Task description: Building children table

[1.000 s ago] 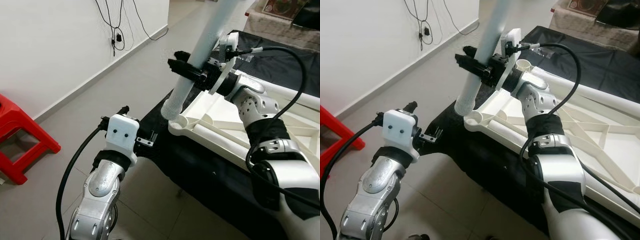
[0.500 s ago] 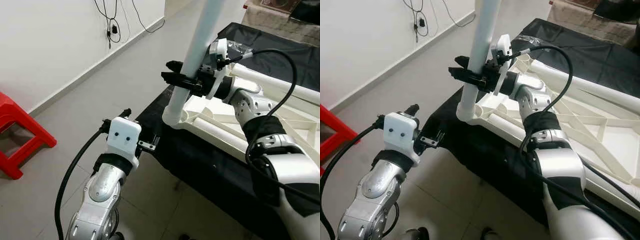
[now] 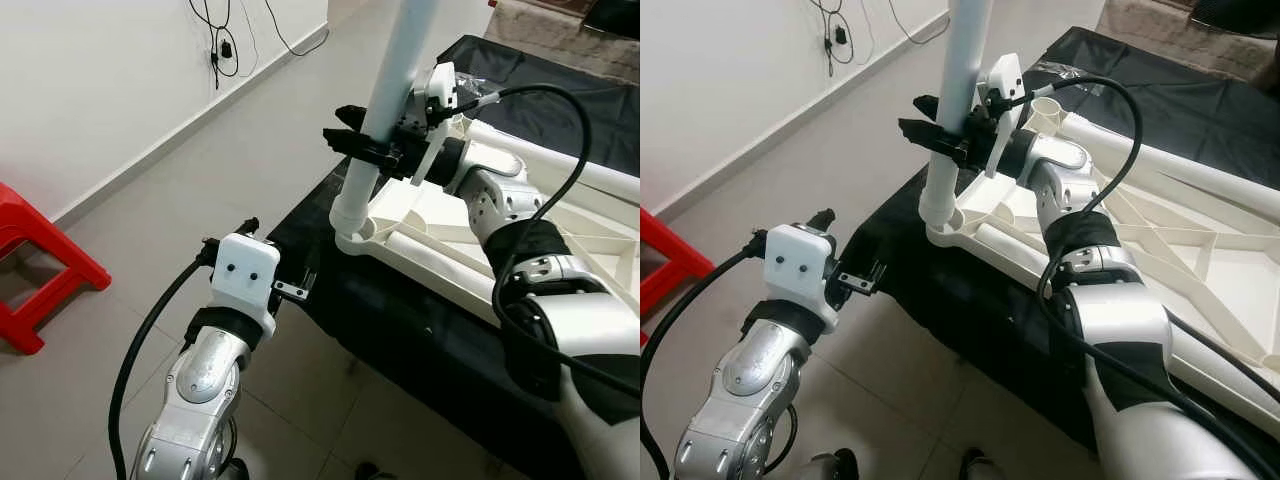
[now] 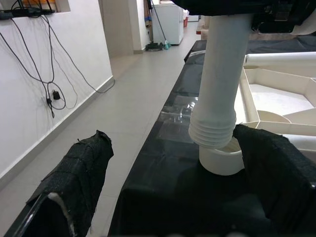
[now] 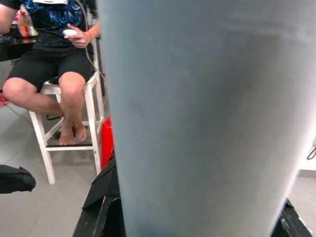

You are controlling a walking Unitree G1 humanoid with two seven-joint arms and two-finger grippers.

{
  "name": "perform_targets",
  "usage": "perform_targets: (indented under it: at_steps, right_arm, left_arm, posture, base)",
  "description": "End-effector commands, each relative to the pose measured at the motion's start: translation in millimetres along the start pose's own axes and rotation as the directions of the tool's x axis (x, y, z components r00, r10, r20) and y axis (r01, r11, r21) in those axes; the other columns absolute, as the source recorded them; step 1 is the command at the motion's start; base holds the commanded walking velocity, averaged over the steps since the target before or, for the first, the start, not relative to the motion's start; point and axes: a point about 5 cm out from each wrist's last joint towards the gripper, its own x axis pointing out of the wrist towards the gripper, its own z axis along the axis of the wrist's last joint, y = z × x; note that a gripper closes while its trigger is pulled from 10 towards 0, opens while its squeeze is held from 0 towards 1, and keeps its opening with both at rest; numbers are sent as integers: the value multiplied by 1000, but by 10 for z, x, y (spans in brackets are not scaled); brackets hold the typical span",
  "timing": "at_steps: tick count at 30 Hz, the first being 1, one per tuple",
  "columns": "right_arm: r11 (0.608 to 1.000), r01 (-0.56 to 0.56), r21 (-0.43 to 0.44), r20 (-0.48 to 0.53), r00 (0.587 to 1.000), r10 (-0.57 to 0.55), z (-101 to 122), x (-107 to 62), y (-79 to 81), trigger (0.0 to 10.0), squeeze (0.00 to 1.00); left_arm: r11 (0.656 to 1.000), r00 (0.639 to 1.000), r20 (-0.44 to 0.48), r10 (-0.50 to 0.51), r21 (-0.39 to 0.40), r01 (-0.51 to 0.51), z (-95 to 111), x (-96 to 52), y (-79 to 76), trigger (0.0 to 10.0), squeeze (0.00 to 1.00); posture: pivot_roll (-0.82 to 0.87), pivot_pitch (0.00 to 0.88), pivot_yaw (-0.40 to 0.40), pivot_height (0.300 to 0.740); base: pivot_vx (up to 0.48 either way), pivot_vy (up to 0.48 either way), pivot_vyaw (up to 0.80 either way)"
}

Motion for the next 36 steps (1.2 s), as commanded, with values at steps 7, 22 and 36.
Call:
perform_targets:
  at_steps: [7, 22, 36]
  right_arm:
    - [994, -107, 21, -78, 991, 108, -104, -96, 40, 10000, 0]
    - [993, -120, 7, -117, 986, 120, -139, -107, 43, 10000, 0]
    - [947, -278, 160, -79, 953, 293, -212, 23, 182, 10000, 0]
  left_arm:
    - [1000, 1000, -19, 1, 3, -1, -23, -33, -12, 10000, 0]
    - [1000, 1000, -20, -5, 7, 5, -28, -32, -32, 10000, 0]
    - [1000, 1000, -18, 1, 15, 0, -13, -60, -34, 10000, 0]
  posture:
    - [66, 286, -81, 740]
    - [62, 290, -76, 740]
    - [67, 303, -88, 740]
  base:
    - [0, 0, 0]
    - [0, 0, 0]
    - [0, 0, 0]
